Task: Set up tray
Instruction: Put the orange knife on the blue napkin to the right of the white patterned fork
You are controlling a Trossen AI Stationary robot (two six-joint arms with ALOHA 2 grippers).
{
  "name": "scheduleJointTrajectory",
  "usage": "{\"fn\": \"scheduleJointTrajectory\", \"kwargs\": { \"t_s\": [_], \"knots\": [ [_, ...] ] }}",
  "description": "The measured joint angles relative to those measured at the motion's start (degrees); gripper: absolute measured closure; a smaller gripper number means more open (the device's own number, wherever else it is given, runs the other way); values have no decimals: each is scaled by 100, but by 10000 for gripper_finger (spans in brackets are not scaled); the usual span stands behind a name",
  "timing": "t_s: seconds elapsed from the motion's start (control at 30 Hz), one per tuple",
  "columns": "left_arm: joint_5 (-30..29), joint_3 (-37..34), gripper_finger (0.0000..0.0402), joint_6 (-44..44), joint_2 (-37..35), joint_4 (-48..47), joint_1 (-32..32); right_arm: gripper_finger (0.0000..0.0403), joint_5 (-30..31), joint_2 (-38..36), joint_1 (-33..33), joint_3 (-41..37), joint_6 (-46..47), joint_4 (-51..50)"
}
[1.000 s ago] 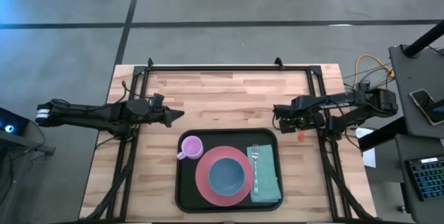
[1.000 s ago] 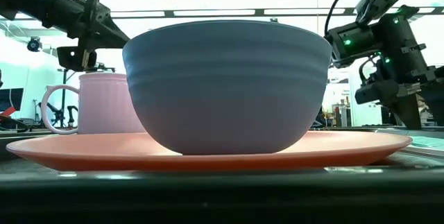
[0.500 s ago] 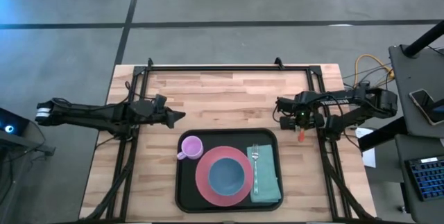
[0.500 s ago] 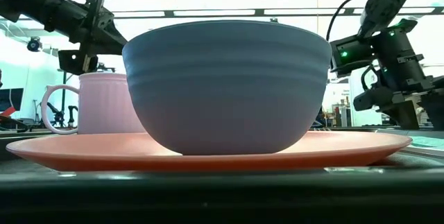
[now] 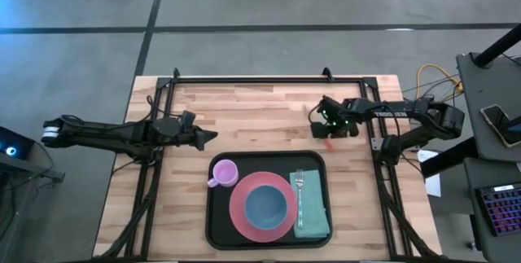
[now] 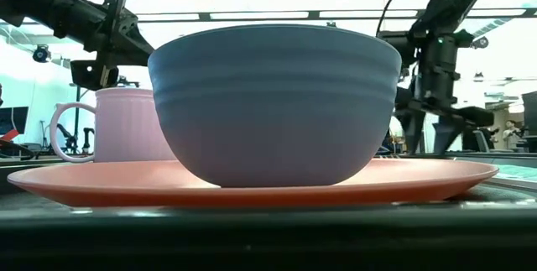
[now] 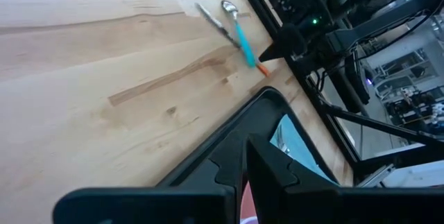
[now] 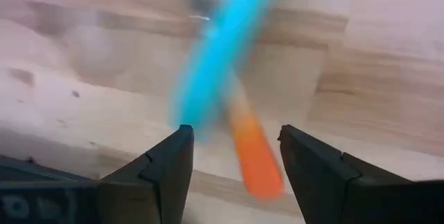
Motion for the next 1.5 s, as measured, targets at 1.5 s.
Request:
{"fn": "scheduleJointTrajectory", "kwargs": {
  "t_s": [1.5],
  "knots": [
    [-21,2,398,-216,0,23,3,297,524,2833,104,2785,-4277,-943]
  ]
}}
